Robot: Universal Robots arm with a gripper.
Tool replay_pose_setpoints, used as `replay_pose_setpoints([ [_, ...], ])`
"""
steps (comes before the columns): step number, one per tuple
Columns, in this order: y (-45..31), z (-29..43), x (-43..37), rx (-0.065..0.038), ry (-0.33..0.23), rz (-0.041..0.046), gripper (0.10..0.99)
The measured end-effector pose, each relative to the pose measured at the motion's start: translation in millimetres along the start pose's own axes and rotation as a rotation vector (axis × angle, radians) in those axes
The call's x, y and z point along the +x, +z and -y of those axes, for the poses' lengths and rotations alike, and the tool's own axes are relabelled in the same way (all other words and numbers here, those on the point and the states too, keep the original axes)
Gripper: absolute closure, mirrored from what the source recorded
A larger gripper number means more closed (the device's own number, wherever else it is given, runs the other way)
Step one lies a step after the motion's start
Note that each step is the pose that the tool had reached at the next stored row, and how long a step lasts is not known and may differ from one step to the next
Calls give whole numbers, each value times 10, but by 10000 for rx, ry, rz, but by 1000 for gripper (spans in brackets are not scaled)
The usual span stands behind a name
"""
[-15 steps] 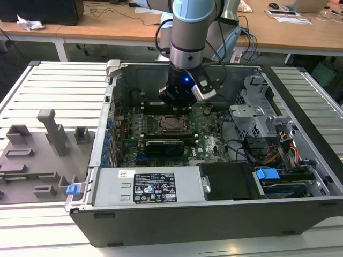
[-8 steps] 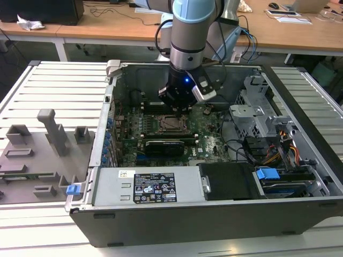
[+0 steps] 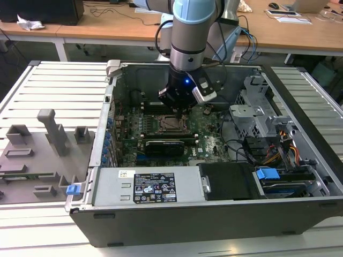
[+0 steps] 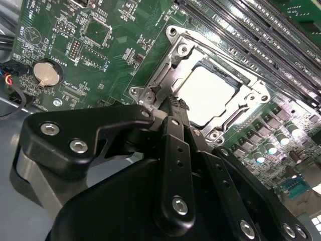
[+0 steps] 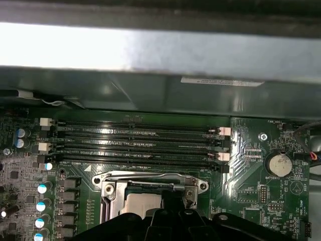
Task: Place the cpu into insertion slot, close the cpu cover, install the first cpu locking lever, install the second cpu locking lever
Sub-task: 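Install the second cpu locking lever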
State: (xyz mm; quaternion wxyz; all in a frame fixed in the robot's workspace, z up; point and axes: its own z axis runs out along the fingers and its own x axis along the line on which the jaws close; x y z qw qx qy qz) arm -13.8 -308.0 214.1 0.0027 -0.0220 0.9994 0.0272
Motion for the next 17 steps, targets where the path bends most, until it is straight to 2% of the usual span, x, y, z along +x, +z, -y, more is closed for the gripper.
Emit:
replay_pose_setpoints([
  [17, -4, 78, 4, -1, 1, 0, 980],
])
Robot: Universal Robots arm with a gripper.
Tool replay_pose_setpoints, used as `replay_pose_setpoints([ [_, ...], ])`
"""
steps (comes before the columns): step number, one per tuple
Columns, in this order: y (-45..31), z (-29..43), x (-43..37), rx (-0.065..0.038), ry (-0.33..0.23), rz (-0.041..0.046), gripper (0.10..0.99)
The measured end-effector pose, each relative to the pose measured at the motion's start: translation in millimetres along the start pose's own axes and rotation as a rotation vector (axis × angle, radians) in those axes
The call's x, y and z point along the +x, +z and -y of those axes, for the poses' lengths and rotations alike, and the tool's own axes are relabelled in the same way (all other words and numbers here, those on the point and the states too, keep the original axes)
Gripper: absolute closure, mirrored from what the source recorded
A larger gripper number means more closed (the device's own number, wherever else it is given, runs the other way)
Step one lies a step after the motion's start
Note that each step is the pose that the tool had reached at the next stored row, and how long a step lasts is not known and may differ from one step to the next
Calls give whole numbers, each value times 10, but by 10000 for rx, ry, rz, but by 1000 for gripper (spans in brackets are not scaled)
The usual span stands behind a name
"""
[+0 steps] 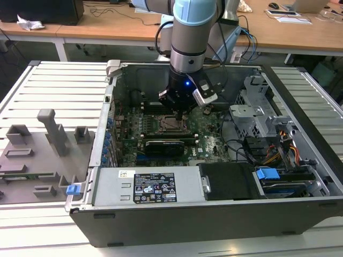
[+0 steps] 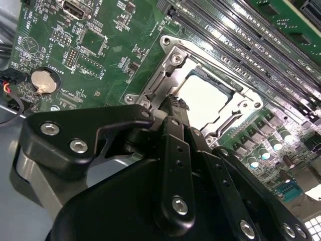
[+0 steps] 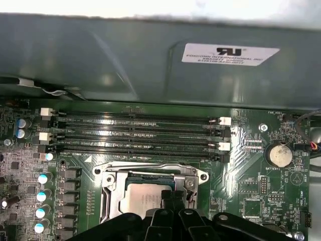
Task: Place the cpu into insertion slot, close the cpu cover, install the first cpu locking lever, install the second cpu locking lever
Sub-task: 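Install the second cpu locking lever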
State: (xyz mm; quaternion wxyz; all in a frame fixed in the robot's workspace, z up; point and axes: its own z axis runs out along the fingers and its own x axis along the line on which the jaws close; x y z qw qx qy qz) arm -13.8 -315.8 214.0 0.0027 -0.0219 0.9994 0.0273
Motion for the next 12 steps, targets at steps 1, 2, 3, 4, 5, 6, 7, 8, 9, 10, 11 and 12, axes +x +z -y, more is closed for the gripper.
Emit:
replay_pose_setpoints([
  [1, 0, 3, 0, 0, 0, 0, 980],
  [2, 0, 6, 0, 0, 0, 0, 980],
  [3, -1, 8, 0, 0, -1, 0, 980],
  [4, -1, 10, 0, 1, 0, -1, 980],
  [5, -1, 14, 0, 1, -1, 0, 980],
  [6, -1, 19, 1, 1, -2, -1, 980],
  [7, -2, 22, 1, 1, -1, 0, 980],
  [8, -2, 25, 1, 1, -1, 0, 980],
  [9, -2, 31, 1, 1, -1, -1, 980],
  [10, -2, 37, 1, 0, -1, -1, 980],
  [11, -3, 44, 2, 1, -1, -1, 980],
  [12, -3, 49, 2, 1, -1, -1, 980],
])
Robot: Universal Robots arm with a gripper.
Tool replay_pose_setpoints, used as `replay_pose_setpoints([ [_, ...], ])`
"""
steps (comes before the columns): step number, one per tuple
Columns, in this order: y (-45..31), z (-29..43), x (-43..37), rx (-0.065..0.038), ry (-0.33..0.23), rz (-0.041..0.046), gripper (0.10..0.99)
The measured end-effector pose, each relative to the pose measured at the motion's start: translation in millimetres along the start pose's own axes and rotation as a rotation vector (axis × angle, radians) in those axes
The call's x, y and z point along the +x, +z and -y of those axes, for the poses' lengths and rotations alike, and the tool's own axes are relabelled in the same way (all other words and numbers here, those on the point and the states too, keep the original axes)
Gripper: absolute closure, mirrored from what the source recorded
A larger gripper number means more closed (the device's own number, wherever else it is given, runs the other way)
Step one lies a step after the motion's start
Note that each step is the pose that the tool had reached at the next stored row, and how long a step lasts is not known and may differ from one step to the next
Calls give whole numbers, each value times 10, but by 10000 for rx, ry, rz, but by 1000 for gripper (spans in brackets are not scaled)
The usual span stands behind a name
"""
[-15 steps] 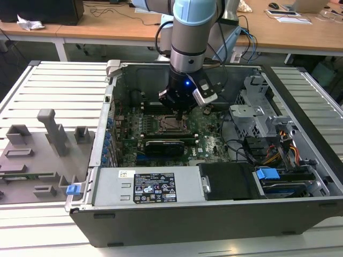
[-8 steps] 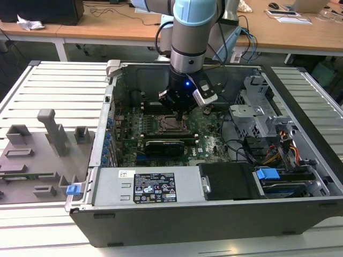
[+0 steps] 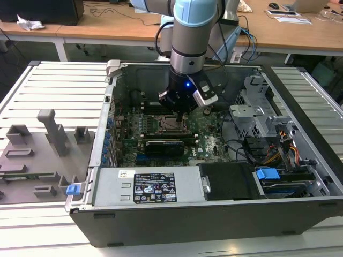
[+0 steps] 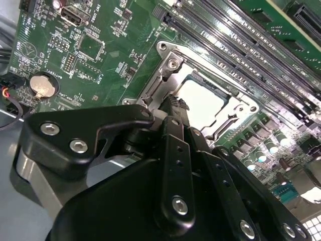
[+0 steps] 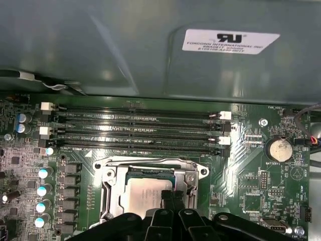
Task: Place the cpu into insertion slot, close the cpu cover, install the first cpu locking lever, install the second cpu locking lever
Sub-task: 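Install the second cpu locking lever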
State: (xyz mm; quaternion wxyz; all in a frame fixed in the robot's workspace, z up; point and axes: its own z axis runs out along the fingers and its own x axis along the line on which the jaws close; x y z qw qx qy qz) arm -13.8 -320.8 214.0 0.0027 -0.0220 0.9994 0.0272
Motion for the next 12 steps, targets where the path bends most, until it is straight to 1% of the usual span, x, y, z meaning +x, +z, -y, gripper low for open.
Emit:
replay_pose_setpoints([
  [8, -3, 64, 3, 0, 1, 1, 980],
  [10, -7, 66, 3, 3, 1, -1, 980],
  [12, -54, 63, 3, 1, 0, 0, 980],
])
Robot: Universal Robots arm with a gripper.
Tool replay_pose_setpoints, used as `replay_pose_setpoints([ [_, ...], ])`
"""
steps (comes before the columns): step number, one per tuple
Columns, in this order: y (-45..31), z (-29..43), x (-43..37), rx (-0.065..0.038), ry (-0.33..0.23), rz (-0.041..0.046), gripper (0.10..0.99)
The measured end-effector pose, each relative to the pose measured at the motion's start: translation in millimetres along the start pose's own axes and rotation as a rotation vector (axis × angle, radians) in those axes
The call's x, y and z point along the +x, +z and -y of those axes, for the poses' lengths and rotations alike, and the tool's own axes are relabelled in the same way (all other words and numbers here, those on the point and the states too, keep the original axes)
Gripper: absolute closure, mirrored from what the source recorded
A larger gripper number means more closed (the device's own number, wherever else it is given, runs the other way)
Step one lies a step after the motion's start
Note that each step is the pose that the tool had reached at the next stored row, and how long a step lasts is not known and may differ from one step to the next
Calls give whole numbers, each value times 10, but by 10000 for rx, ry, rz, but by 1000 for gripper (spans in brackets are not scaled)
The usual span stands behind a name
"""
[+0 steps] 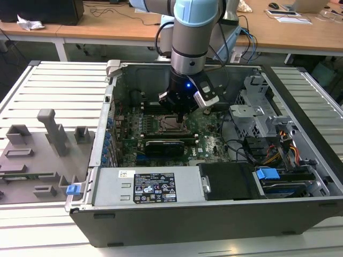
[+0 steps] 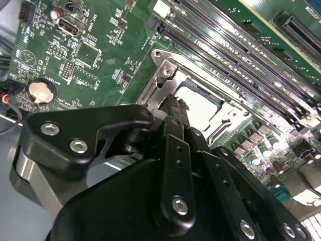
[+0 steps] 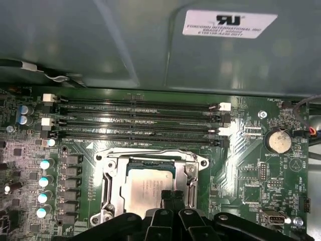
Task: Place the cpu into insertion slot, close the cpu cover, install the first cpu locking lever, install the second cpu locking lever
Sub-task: 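Install the second cpu locking lever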
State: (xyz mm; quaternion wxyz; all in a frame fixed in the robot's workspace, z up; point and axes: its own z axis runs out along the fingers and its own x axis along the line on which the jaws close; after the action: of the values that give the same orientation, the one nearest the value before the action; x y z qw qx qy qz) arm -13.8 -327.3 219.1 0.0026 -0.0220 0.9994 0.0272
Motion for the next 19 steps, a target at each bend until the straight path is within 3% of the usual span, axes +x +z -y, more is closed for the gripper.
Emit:
replay_pose_setpoints([
  [4, -148, -8, -1, 0, 0, 0, 980],
  [7, -206, -11, -1, 0, 0, 0, 980],
  [15, -218, 14, 1, 7, -1, 0, 980],
  [19, -221, 75, 5, 7, 0, 0, 980],
])
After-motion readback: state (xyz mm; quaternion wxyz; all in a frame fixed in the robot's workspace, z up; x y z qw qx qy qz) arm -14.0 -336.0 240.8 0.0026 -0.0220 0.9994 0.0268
